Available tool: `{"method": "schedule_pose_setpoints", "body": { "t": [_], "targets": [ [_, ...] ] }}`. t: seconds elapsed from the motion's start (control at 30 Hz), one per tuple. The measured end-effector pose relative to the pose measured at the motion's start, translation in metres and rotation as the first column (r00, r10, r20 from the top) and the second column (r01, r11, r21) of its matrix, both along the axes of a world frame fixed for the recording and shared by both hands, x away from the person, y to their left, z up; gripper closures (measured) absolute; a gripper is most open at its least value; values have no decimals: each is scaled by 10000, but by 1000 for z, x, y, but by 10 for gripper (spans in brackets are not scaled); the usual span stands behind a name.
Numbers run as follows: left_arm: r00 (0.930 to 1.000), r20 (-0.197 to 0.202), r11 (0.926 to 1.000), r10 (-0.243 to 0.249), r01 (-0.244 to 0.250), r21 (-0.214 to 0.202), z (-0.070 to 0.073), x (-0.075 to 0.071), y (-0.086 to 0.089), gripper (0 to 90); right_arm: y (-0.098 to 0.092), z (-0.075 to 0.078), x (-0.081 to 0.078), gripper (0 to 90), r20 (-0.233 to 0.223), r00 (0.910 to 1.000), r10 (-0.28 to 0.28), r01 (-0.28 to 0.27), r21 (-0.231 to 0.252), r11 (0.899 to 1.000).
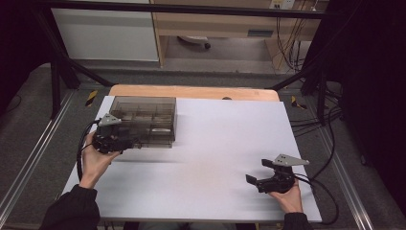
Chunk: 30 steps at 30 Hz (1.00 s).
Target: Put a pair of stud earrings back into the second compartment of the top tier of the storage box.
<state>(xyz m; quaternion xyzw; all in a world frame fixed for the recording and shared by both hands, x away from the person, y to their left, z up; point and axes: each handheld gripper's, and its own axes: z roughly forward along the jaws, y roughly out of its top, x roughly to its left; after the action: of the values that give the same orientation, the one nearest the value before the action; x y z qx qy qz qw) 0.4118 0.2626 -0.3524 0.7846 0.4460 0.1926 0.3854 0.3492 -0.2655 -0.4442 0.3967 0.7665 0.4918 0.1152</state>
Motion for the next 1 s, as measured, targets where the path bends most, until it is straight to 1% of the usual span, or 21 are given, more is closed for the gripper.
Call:
{"method": "schedule_pose_setpoints", "body": {
  "t": [0.07,0.13,0.17,0.23,0.37,0.43,0.53,0.6,0.7,0.77,0.93,1.0],
  "targets": [
    [9999,119,9999,-96,95,86,1,-4,1,392,0,0,0,7,6,10000,9,-9,-27,10000],
    [9997,204,9999,-150,150,19,2,-7,2,352,0,0,0,7,3,10000,4,-4,-7,10000],
    [9996,212,9999,-168,168,-15,2,-8,2,317,0,0,0,7,7,10000,8,-8,-17,10000],
    [9994,249,9997,-228,229,-36,1,-12,3,301,0,0,0,7,4,10000,8,-8,-20,10000],
    [9991,255,9994,-336,332,136,-2,-18,5,249,0,0,0,7,-3,10000,2,-2,5,10000],
    [9987,315,9991,-409,406,101,-3,-22,6,223,0,0,0,7,3,10000,14,-14,3,10000],
    [9972,512,9985,-540,534,138,-5,-28,7,172,0,0,0,7,-1,10000,13,-13,0,10000],
    [9968,521,9981,-607,598,175,-6,-31,8,140,0,0,0,6,0,10000,8,-8,0,10000],
    [9963,583,9980,-627,619,143,-8,-36,10,107,0,0,0,6,-6,10000,9,-9,-6,10000],
    [9964,550,9979,-639,633,138,-11,-39,12,95,0,0,0,6,3,10000,14,-14,4,10000],
    [9968,461,9976,-660,649,258,-22,-46,16,76,0,0,0,6,-4,10000,3,-3,7,10000],
    [9967,486,9977,-644,634,222,-27,-49,17,70,0,0,0,6,-20,10000,6,-6,3,10000]
  ]
}}
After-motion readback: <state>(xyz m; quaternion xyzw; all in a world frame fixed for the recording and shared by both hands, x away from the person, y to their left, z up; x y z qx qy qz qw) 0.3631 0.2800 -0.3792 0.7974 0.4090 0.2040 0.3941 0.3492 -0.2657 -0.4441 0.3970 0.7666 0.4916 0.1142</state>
